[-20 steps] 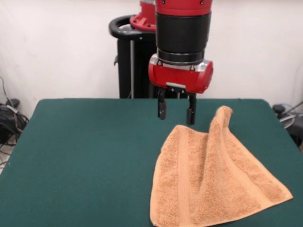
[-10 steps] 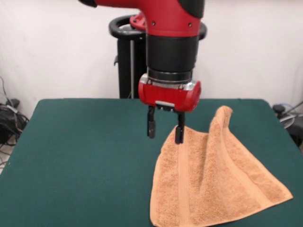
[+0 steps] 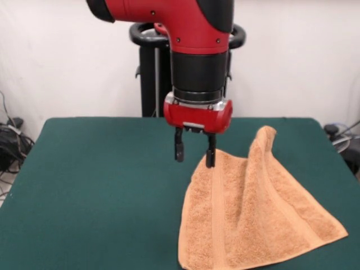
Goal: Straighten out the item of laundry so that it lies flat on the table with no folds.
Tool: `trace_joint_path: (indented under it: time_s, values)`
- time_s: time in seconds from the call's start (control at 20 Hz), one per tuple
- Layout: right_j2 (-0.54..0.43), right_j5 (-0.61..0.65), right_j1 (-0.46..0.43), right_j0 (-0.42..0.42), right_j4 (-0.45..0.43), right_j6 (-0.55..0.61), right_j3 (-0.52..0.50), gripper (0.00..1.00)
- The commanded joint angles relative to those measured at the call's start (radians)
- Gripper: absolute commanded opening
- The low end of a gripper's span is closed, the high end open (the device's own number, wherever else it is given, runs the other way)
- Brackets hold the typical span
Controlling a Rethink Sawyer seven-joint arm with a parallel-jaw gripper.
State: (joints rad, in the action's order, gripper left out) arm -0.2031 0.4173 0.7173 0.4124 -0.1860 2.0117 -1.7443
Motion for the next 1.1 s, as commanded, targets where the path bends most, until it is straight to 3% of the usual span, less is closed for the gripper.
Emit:
trace_joint_path:
  time_s: [0.05,0.55,1.1]
  values:
    - [-0.136,0.109,0.066,0.024,0.051,0.001,-0.216,1.0]
    - [-0.134,0.06,0.142,-0.004,0.063,0.059,-0.319,1.0]
    - [-0.116,-0.048,0.065,-0.007,0.004,0.052,-0.304,1.0]
